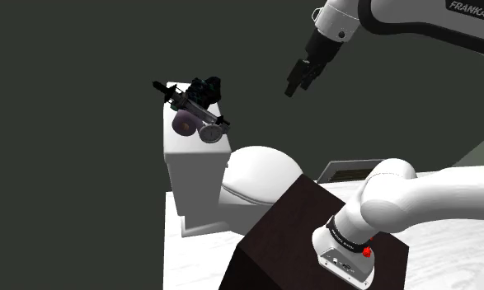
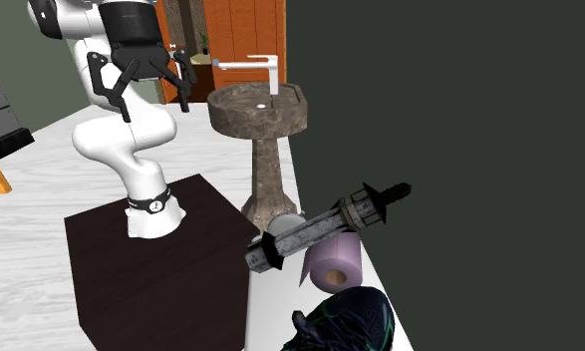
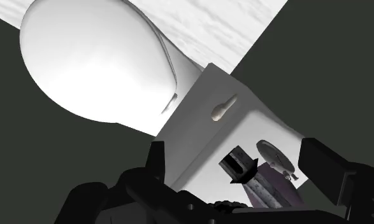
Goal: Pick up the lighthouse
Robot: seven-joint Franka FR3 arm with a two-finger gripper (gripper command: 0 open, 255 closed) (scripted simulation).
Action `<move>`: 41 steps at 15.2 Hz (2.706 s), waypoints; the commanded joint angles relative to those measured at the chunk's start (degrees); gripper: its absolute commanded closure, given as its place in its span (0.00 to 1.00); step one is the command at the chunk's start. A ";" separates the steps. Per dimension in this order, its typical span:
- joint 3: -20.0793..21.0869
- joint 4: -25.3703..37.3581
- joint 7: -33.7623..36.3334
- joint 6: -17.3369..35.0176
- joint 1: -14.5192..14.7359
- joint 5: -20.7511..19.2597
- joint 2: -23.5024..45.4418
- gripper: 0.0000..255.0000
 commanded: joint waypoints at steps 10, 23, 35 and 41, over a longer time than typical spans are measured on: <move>-8.40 3.99 -20.75 14.40 7.55 5.45 16.80 0.00; -13.87 22.94 -53.57 18.54 16.47 23.49 44.10 0.00; -12.43 26.92 -64.49 20.95 17.08 30.10 53.33 0.00; -12.41 26.89 -64.47 20.99 17.10 30.10 53.33 1.00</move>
